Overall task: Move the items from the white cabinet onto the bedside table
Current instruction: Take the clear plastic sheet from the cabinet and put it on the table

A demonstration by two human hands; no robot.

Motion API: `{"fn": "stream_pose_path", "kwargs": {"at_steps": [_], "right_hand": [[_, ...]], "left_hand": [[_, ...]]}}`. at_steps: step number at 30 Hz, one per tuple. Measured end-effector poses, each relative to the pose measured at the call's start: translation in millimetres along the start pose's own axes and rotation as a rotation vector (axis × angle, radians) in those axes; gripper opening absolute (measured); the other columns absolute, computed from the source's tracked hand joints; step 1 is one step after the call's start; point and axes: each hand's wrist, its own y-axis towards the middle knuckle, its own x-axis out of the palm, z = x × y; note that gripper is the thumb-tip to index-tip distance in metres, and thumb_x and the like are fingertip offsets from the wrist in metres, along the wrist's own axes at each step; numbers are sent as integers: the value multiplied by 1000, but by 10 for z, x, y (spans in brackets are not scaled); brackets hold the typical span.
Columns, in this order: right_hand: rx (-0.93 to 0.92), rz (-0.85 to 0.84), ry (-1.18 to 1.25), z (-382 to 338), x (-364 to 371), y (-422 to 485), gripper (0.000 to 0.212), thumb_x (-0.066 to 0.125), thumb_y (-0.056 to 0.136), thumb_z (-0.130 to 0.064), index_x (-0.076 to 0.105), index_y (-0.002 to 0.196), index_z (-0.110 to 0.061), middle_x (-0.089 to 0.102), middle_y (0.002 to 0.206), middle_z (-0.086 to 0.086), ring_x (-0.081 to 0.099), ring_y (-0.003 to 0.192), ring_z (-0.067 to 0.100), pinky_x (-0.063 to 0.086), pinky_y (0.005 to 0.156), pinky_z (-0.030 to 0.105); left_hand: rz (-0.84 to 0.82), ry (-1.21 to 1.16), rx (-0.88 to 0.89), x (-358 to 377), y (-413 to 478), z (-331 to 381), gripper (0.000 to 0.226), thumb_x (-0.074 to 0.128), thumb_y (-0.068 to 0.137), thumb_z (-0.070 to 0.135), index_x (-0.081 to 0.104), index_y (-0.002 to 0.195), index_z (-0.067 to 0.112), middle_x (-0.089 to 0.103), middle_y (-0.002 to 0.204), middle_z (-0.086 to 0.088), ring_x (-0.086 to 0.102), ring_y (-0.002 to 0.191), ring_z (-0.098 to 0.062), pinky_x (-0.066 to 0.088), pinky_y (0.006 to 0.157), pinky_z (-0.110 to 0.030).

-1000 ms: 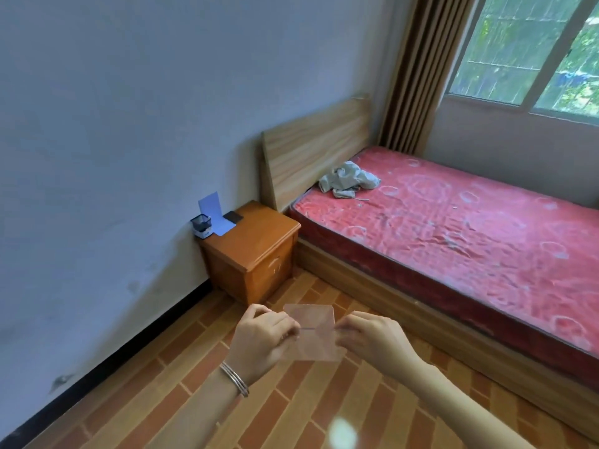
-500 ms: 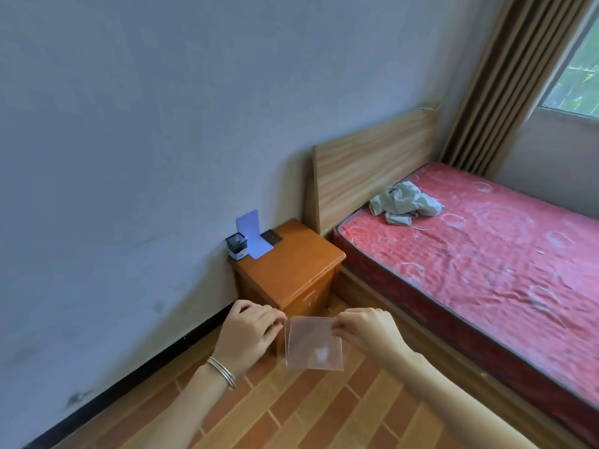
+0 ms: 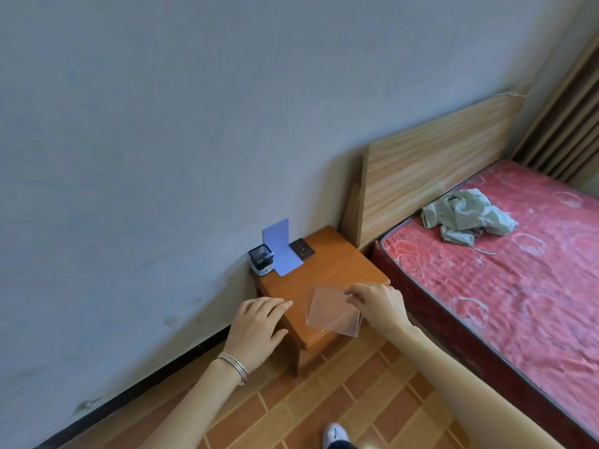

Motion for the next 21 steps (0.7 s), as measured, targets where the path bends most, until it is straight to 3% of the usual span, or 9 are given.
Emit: {"fn": "stream_pose_path", "kwargs": {"at_steps": [5,12,18,21], "right_hand": [[-9,-76,20,376,431,811,13,62,88,-31,71,96,-25,72,91,-9,66,81,13,31,55,20],[81,-240,86,958,1167,1843,16,55,92,-29,66,103,-26,70,93,-6,64,83,14,42,59,24],[229,-284,206,1213,1889,2432,16,55,90,-27,64,103,-25,69,93,-4,63,81,22,50,63,28],[260,-304,289,1246,2192,2553,15,58,89,-22,63,103,-22,69,93,-2,64,80,22,48,57,26]], "left_hand": [[-54,52,-28,457,556,-316,57,84,63,36,66,115,24,66,108,9,62,99,-11,51,82,-31],[-114,31,-191,1128,1382,-581,59,87,58,35,67,113,23,67,106,9,62,98,-12,52,79,-32],[-150,12,-292,1758,1756,-824,58,86,60,31,67,114,20,66,109,6,62,100,-16,51,79,-36],[-168,8,-331,2022,1823,-937,58,85,62,29,66,115,18,66,110,4,62,101,-19,51,80,-37]]}}
